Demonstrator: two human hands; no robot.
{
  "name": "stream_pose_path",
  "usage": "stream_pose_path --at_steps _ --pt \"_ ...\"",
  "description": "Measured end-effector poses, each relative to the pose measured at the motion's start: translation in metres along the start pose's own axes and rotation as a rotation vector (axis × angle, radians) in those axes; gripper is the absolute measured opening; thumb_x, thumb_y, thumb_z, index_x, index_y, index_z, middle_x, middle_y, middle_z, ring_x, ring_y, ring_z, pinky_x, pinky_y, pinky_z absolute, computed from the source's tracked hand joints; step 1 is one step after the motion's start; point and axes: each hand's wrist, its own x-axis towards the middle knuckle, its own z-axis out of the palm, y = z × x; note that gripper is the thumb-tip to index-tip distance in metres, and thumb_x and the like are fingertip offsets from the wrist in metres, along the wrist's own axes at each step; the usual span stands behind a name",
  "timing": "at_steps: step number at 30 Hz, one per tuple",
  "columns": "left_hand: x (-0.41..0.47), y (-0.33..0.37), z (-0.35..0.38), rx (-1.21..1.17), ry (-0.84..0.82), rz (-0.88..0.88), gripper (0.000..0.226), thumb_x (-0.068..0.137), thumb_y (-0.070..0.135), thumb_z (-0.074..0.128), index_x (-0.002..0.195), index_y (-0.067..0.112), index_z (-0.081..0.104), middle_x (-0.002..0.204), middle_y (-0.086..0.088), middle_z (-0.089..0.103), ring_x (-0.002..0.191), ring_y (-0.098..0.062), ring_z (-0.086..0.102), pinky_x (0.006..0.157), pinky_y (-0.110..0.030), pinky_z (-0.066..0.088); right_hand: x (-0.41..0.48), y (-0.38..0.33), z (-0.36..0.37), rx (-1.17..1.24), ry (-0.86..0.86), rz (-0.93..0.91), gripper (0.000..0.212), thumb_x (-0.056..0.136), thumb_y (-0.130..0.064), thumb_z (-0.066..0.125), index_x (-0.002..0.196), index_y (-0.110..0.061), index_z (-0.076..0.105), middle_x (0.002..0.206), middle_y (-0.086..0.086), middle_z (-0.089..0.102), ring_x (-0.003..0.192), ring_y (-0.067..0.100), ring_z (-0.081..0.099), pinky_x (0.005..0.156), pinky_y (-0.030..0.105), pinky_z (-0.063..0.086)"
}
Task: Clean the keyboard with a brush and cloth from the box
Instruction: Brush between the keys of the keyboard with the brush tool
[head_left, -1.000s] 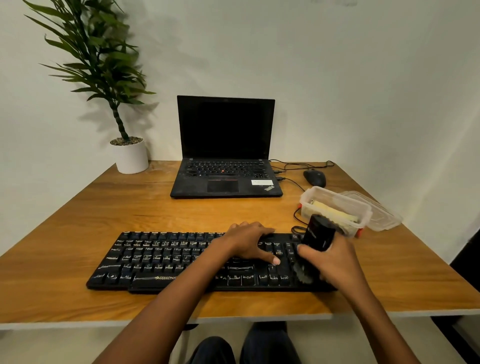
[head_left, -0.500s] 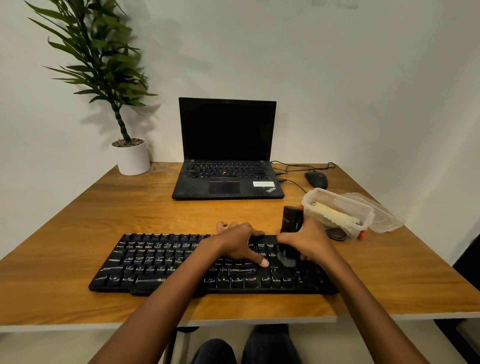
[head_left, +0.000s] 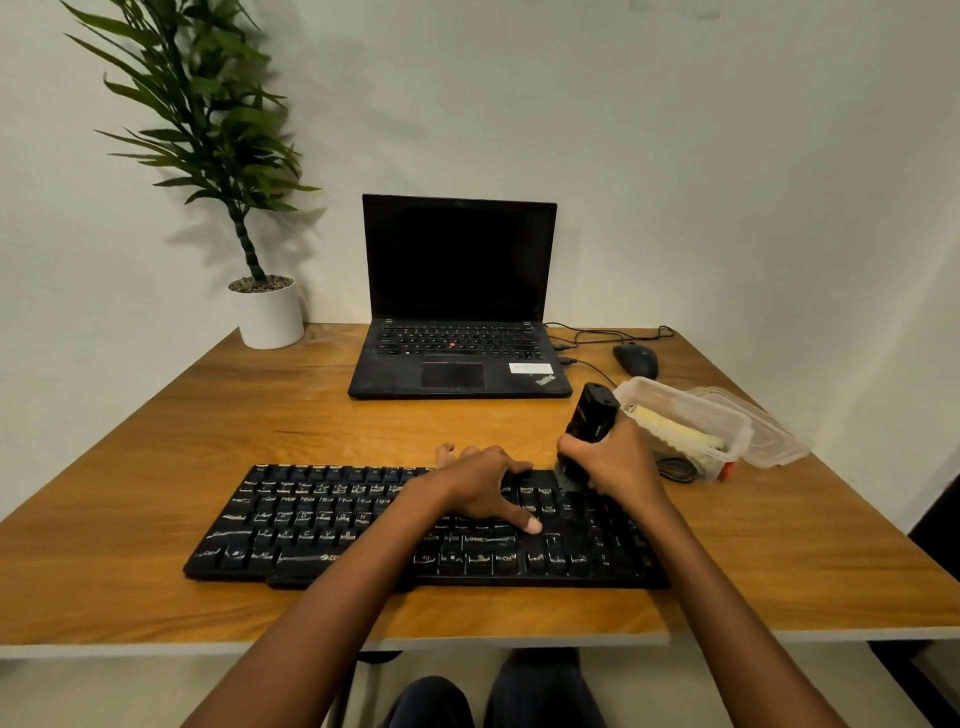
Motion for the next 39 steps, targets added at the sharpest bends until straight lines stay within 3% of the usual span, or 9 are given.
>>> stream_pose_path --at_steps 3,8,11,14,19,25,31,35,39 --pt "0.000 0.000 0.000 -0.004 -0.004 -0.005 0.086 0.076 0.061 0.063 0.147 0.031 0.027 0.148 0.000 0.033 0.139 -0.026 0.022 0.113 -0.055 0.002 -0.016 0.011 0.009 -0.028 -0.020 -0.020 0.020 0.069 -0.030 0.070 0.077 -0.021 0.053 0.073 -0.002 0.061 0.069 0.017 0.061 0.064 0.035 0.053" --pt "-0.001 0.002 -0.001 0.001 -0.015 0.001 0.086 0.077 0.060 0.062 0.148 0.029 0.025 0.148 0.000 0.033 0.139 -0.027 0.023 0.113 -0.054 0.000 -0.011 0.003 -0.006 -0.080 -0.202 0.071 0.020 0.074 -0.028 0.070 0.079 -0.018 0.054 0.069 0.000 0.061 0.047 0.011 0.053 0.040 0.021 0.040" --pt "-0.002 0.002 -0.001 -0.008 -0.021 -0.001 0.085 0.078 0.060 0.062 0.148 0.029 0.024 0.148 0.000 0.032 0.139 -0.027 0.022 0.112 -0.054 -0.001 0.002 -0.003 -0.002 0.018 -0.011 0.031 0.021 0.074 -0.028 0.069 0.077 -0.024 0.049 0.073 -0.002 0.059 0.062 0.015 0.058 0.055 0.030 0.051" --pt "-0.001 0.002 -0.001 -0.004 -0.024 -0.007 0.085 0.078 0.060 0.062 0.148 0.029 0.024 0.150 0.000 0.030 0.140 -0.027 0.021 0.113 -0.056 -0.002 -0.013 0.005 0.009 -0.048 -0.024 -0.011 0.024 0.072 -0.029 0.069 0.085 -0.021 0.051 0.077 -0.004 0.058 0.076 0.018 0.060 0.067 0.033 0.050" --pt "-0.001 0.001 0.000 0.002 -0.022 0.000 0.085 0.079 0.059 0.061 0.148 0.029 0.024 0.149 0.000 0.031 0.139 -0.027 0.022 0.113 -0.055 -0.002 -0.012 -0.002 -0.006 -0.151 -0.255 0.105 0.021 0.077 -0.031 0.068 0.078 -0.020 0.050 0.069 0.000 0.059 0.050 0.012 0.054 0.042 0.021 0.041" --pt "-0.001 0.000 0.000 -0.008 -0.018 -0.002 0.085 0.078 0.061 0.061 0.148 0.030 0.024 0.150 0.002 0.030 0.140 -0.026 0.020 0.113 -0.055 -0.003 -0.002 0.000 0.005 -0.011 -0.005 -0.010 0.021 0.072 -0.025 0.069 0.080 -0.018 0.051 0.073 -0.003 0.058 0.068 0.016 0.057 0.055 0.026 0.043" --pt "0.001 -0.002 0.001 -0.010 -0.024 0.009 0.086 0.079 0.060 0.061 0.149 0.029 0.023 0.151 0.001 0.028 0.140 -0.027 0.020 0.113 -0.055 -0.004 -0.018 0.005 -0.019 -0.057 -0.254 0.112 0.022 0.077 -0.025 0.070 0.075 -0.022 0.048 0.070 0.001 0.061 0.049 0.012 0.053 0.042 0.022 0.040" --pt "0.000 -0.002 0.001 -0.013 -0.015 0.012 0.085 0.079 0.060 0.060 0.149 0.029 0.023 0.151 0.002 0.028 0.140 -0.026 0.020 0.113 -0.056 -0.004 -0.009 -0.004 -0.019 0.074 -0.055 0.031 0.020 0.074 -0.022 0.072 0.075 -0.023 0.052 0.071 -0.002 0.060 0.058 0.009 0.054 0.053 0.023 0.042" --pt "0.000 -0.003 0.002 -0.008 -0.016 0.009 0.085 0.078 0.061 0.061 0.148 0.030 0.023 0.151 0.002 0.029 0.140 -0.026 0.021 0.113 -0.057 -0.003 -0.021 0.011 -0.003 -0.075 -0.134 -0.048 0.019 0.073 -0.025 0.072 0.084 -0.017 0.059 0.077 -0.002 0.064 0.073 0.012 0.061 0.068 0.032 0.052"
